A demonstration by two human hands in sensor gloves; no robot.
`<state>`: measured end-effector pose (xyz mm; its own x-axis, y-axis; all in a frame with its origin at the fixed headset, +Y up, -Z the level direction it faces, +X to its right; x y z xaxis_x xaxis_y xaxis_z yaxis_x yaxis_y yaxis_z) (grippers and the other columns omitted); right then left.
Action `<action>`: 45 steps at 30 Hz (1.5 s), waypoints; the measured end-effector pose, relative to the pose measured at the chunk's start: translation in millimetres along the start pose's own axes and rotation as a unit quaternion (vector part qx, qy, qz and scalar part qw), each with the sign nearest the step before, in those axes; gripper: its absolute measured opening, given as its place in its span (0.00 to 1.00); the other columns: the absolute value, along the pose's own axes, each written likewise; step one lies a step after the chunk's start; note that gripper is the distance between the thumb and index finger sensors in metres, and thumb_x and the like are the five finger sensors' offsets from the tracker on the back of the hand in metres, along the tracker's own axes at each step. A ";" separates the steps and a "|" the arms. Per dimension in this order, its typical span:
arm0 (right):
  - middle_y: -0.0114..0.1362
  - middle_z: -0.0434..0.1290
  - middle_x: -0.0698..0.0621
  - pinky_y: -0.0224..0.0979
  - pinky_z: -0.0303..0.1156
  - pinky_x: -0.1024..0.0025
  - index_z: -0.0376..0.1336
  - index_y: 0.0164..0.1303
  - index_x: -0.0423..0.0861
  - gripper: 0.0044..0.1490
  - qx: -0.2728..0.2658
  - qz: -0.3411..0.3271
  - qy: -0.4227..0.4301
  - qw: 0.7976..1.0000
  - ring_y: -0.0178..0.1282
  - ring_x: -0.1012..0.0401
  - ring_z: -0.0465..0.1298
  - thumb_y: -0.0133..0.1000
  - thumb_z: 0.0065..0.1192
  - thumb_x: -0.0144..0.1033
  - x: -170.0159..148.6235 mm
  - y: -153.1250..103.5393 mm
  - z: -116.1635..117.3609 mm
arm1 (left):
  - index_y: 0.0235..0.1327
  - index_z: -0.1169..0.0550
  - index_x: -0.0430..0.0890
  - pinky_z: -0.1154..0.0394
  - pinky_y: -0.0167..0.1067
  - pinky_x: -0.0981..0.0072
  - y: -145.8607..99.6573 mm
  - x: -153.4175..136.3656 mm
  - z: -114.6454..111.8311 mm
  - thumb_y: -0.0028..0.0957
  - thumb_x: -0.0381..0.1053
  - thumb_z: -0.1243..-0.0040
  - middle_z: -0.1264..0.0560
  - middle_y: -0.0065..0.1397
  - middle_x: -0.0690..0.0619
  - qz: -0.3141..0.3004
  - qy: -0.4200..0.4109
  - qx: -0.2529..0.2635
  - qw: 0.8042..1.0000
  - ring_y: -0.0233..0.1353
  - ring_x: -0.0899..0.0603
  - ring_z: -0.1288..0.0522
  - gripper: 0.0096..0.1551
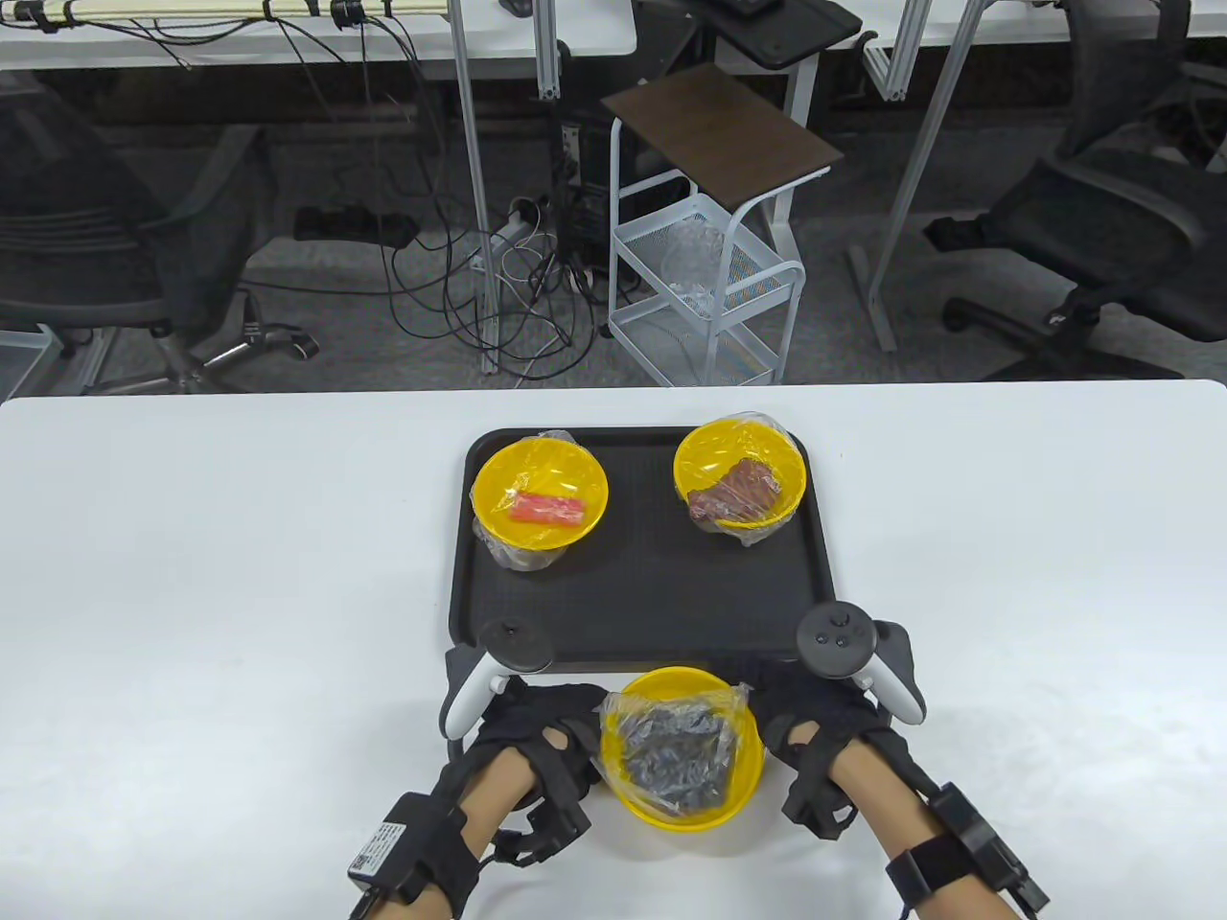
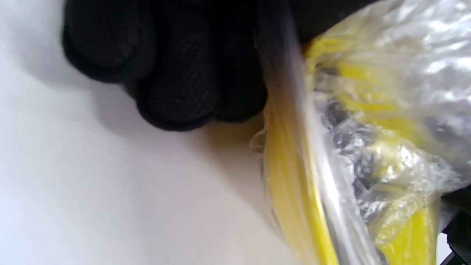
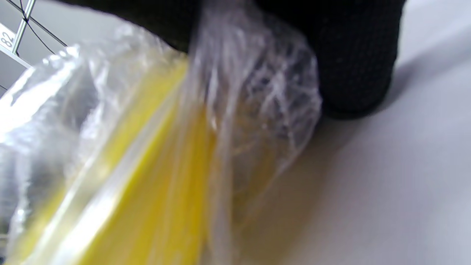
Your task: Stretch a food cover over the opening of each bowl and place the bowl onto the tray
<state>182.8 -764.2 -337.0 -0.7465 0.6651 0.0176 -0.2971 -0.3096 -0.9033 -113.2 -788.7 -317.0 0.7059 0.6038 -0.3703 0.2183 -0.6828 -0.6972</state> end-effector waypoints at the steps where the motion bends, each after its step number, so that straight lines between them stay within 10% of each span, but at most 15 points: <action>1: 0.64 0.78 0.40 0.49 0.81 0.52 0.71 0.69 0.51 0.32 0.000 0.000 0.000 1.000 0.52 0.43 0.83 0.52 0.61 0.27 0.0 -0.2 -0.2 | 0.65 0.20 0.58 0.16 0.46 0.51 0.6 -0.3 -0.3 0.55 0.53 0.44 0.12 0.48 0.54 -0.001 -0.005 0.003 1.000 0.45 0.40 0.11 0.24; 18: 0.58 0.83 0.42 0.43 0.85 0.57 0.71 0.66 0.44 0.29 0.053 0.008 0.023 0.998 0.45 0.49 0.87 0.53 0.60 0.30 -2.7 -2.8 11.6 | 0.51 0.16 0.53 0.14 0.36 0.54 0.9 5.6 2.2 0.52 0.67 0.36 0.10 0.34 0.58 0.049 0.016 0.095 0.994 0.34 0.44 0.10 0.24; 36: 0.38 0.90 0.54 0.22 0.88 0.72 0.75 0.54 0.38 0.30 -0.065 0.146 0.020 0.987 0.23 0.62 0.92 0.53 0.69 0.47 -18.3 -24.7 12.0 | 0.44 0.14 0.51 0.14 0.29 0.56 -9.9 1.3 -2.0 0.49 0.68 0.32 0.11 0.25 0.60 0.041 0.054 0.152 0.986 0.26 0.47 0.12 0.23; 45: 0.50 0.85 0.49 0.32 0.89 0.67 0.68 0.66 0.39 0.38 -0.014 0.168 0.023 0.985 0.34 0.56 0.92 0.52 0.71 0.50 -26.5 -33.5 1.4 | 0.55 0.15 0.54 0.14 0.32 0.56 -17.1 -1.0 -0.9 0.48 0.67 0.29 0.11 0.27 0.60 0.026 0.066 0.167 0.983 0.28 0.46 0.12 0.27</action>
<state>211.7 -772.3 -306.5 -0.7723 0.5582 -0.3031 -0.0206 -0.4989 -0.8664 -117.1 -778.0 -304.1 0.7961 0.4978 -0.3443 -0.0390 -0.5255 -0.8499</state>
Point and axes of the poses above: the tracker on the back of each hand, its own x axis roughly to the thumb side, its own y axis roughly from the wrist to the fingertips, z = x × y, the point moved 1 cm from there along y, roughly from the wrist to the fingertips
